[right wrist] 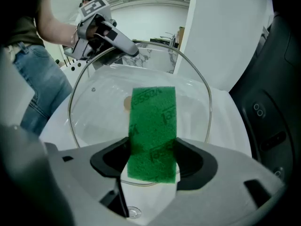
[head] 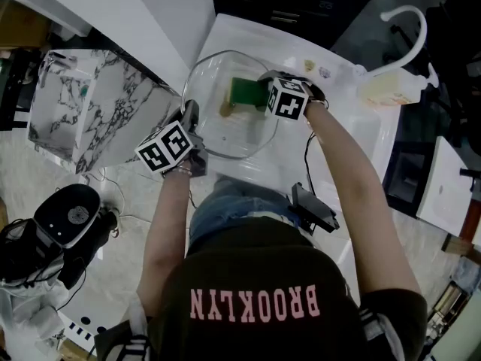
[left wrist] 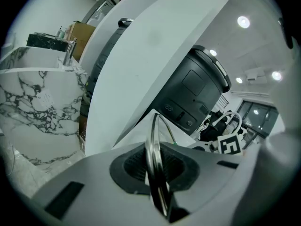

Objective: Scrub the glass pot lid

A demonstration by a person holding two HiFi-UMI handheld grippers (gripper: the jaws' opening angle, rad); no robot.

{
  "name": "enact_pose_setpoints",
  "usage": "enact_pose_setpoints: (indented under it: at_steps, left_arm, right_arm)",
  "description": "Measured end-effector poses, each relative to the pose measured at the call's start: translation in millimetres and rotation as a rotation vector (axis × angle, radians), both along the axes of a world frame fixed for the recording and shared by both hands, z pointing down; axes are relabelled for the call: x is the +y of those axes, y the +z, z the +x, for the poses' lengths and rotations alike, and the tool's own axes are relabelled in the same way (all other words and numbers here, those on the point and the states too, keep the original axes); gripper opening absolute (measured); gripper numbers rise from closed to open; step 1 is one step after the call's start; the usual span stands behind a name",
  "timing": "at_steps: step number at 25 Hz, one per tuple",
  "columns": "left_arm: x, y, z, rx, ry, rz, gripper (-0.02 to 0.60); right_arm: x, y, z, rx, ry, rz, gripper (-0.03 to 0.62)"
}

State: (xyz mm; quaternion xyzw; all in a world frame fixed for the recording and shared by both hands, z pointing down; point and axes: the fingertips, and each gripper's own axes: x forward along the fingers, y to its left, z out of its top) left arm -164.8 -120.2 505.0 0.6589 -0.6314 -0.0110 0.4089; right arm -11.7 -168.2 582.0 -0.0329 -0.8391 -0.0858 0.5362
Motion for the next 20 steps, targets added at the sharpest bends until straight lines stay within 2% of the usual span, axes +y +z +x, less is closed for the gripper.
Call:
enact_pose_setpoints:
  at_steps: [4, 8, 20]
  left_arm:
    - [-1.6, -2.8, -5.5, -0.026, -0.013, 0.006, 0.020]
    - [-0.7, -1.3, -3.8, -0.021, -0.005, 0.006, 0.020]
    - [-0.3, 3.5, -0.7, 0.013, 0.009, 0.015, 0.020]
  right_arm:
    - [10.7, 0.3, 3.3, -0.006, 0.028, -0.020, 0.282]
    - [29.3, 2.8, 5.6, 0.008, -0.016, -0.004, 0.282]
    - [93.7, 3.6, 16.6, 0.041, -0.102, -0.053, 0.282]
